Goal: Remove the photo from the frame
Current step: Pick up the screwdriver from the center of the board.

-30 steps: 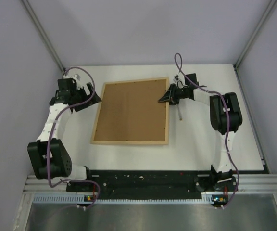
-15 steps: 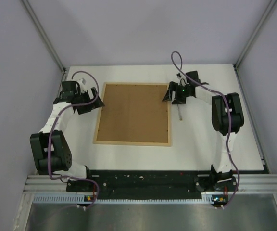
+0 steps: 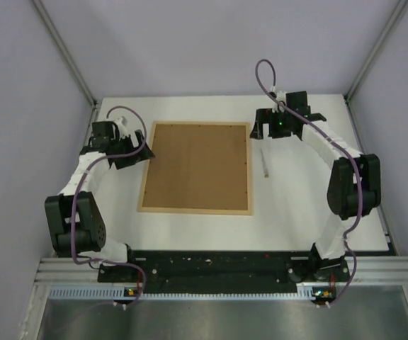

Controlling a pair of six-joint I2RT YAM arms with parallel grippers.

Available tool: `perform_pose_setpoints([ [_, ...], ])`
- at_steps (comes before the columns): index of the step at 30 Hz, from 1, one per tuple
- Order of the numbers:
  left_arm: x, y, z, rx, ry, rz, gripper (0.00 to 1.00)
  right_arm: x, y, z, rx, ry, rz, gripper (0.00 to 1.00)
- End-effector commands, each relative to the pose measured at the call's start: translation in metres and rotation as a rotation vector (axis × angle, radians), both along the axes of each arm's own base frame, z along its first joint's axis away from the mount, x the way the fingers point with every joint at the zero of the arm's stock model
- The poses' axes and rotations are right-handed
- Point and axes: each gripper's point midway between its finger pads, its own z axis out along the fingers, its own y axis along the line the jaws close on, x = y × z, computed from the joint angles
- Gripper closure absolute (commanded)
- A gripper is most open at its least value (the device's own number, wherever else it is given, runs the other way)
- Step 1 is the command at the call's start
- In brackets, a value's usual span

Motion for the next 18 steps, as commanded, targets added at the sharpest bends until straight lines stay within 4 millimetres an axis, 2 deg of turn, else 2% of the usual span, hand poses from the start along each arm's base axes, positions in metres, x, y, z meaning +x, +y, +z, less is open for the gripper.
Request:
perform_pose_setpoints([
  [1,0.007,0.002,0.016,0.006,-0.085,-0.01,0.01,-0.007,-0.037,0.026,-0.186,-0.153,-0.012,0.09],
  [4,0.006,0.0,0.02,0.008,-0.102,-0.012,0.01,-0.017,-0.054,0.003,-0.269,-0.121,-0.047,0.17],
  [7,0.005,-0.001,0.023,0.004,-0.115,-0.015,0.01,-0.026,-0.061,-0.016,-0.295,-0.089,-0.067,0.25],
  [14,0.002,-0.001,0.03,0.012,-0.135,-0.016,0.01,-0.034,-0.06,-0.056,-0.279,-0.002,-0.09,0.43],
  [18,0.001,-0.002,0.032,0.007,-0.143,-0.022,0.01,-0.035,-0.051,-0.073,-0.233,0.051,-0.093,0.44],
])
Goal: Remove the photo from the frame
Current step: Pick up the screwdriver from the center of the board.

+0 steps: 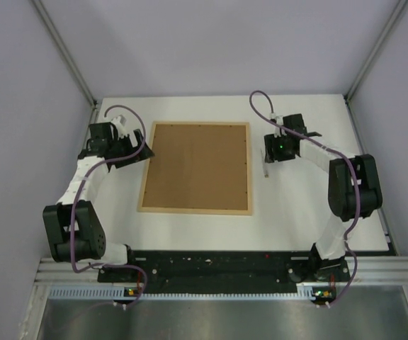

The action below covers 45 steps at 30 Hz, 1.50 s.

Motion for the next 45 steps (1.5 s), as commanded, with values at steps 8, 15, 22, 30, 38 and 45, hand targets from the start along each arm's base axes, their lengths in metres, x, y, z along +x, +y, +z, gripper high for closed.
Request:
perform_pose_setpoints([
  [8,0.004,0.002,0.018,0.015,-0.086,-0.013,0.01,0.009,0.012,-0.027,0.083,0.055,-0.036,0.45],
  [15,0.004,0.0,0.017,0.009,-0.087,-0.016,0.01,0.002,0.014,-0.04,0.096,0.094,-0.029,0.64],
  [22,0.003,0.0,0.022,0.008,-0.104,-0.019,0.01,-0.011,0.011,-0.053,0.071,0.142,-0.017,0.71],
  [30,0.004,-0.01,0.033,-0.032,-0.126,-0.06,0.01,-0.02,0.011,-0.055,-0.039,0.161,0.02,1.0],
  [38,0.016,-0.034,0.08,-0.105,-0.221,-0.195,0.01,-0.018,0.004,-0.016,-0.105,0.053,0.16,1.0],
  [45,0.024,-0.079,0.119,-0.184,-0.275,-0.317,0.03,-0.034,0.039,0.081,0.018,-0.218,0.409,1.0],
])
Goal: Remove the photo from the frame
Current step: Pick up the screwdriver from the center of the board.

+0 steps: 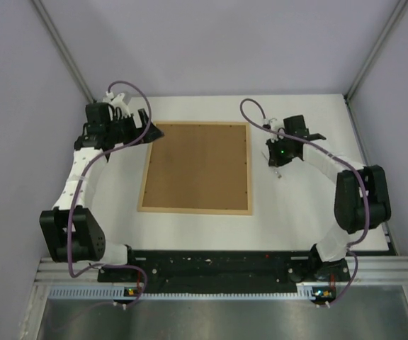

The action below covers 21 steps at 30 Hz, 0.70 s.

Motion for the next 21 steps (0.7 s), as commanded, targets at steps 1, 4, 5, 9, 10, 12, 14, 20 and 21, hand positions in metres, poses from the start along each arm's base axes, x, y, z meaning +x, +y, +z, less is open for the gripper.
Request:
perform_pose_setpoints([
  [1,0.007,-0.042,0.034,-0.084,-0.06,-0.135,0.04,-0.008,0.033,0.093,0.098,-0.266,0.243,1.0],
  [4,0.01,-0.071,0.041,-0.149,-0.012,-0.189,0.08,-0.021,0.048,0.123,0.074,-0.399,0.362,1.0],
  [5,0.012,-0.079,0.041,-0.157,0.006,-0.2,0.09,-0.025,0.054,0.134,0.066,-0.447,0.393,1.0],
  [9,0.022,-0.106,0.045,-0.159,0.047,-0.229,0.09,-0.039,0.075,0.16,0.019,-0.607,0.501,1.0],
  [10,0.025,-0.112,0.047,-0.162,0.052,-0.232,0.09,-0.043,0.081,0.166,0.006,-0.649,0.531,1.0],
  [12,0.029,-0.125,0.05,-0.174,0.063,-0.241,0.09,-0.051,0.093,0.172,-0.022,-0.723,0.582,1.0],
  [14,0.03,-0.138,0.053,-0.178,0.068,-0.252,0.1,-0.057,0.103,0.181,-0.035,-0.799,0.612,1.0],
  [20,0.011,-0.181,0.04,-0.145,0.102,-0.341,0.1,-0.055,0.124,0.189,-0.057,-0.897,0.578,1.0],
  [21,0.004,-0.191,0.036,-0.14,0.111,-0.362,0.1,-0.051,0.125,0.191,-0.073,-0.921,0.556,1.0],
])
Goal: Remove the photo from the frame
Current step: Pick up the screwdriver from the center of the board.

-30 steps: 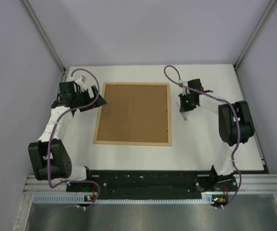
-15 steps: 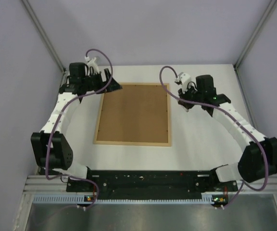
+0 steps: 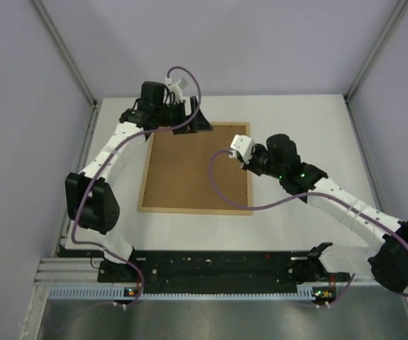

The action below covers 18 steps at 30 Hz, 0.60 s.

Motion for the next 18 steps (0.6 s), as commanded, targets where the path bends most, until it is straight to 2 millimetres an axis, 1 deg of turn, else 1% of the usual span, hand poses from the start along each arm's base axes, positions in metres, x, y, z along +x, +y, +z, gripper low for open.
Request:
perform_pose_setpoints([
  [1,-0.018,-0.036,0.003,0.001,-0.006,-0.074,0.09,0.02,0.009,0.035,0.038,-0.201,-0.074,1.0],
  [3,-0.026,-0.048,-0.002,0.001,0.004,-0.099,0.09,0.021,0.015,0.037,0.027,-0.256,-0.082,1.0],
  [4,-0.028,-0.051,-0.005,-0.001,0.014,-0.109,0.1,0.02,0.015,0.033,0.009,-0.28,-0.091,1.0],
  [7,-0.033,-0.06,-0.01,-0.011,0.033,-0.129,0.11,0.014,0.025,0.035,0.001,-0.35,-0.091,1.0],
  [10,-0.037,-0.064,-0.011,-0.032,0.053,-0.147,0.17,0.013,0.028,0.036,-0.012,-0.398,-0.113,1.0],
  [13,-0.041,-0.065,-0.01,-0.05,0.058,-0.159,0.26,0.019,0.025,0.036,-0.023,-0.417,-0.152,1.0],
  [16,-0.048,-0.066,-0.011,-0.063,0.064,-0.169,0.29,0.021,0.022,0.042,-0.007,-0.447,-0.17,1.0],
  [18,-0.052,-0.067,-0.011,-0.071,0.068,-0.177,0.31,0.021,0.024,0.041,-0.009,-0.445,-0.167,1.0],
])
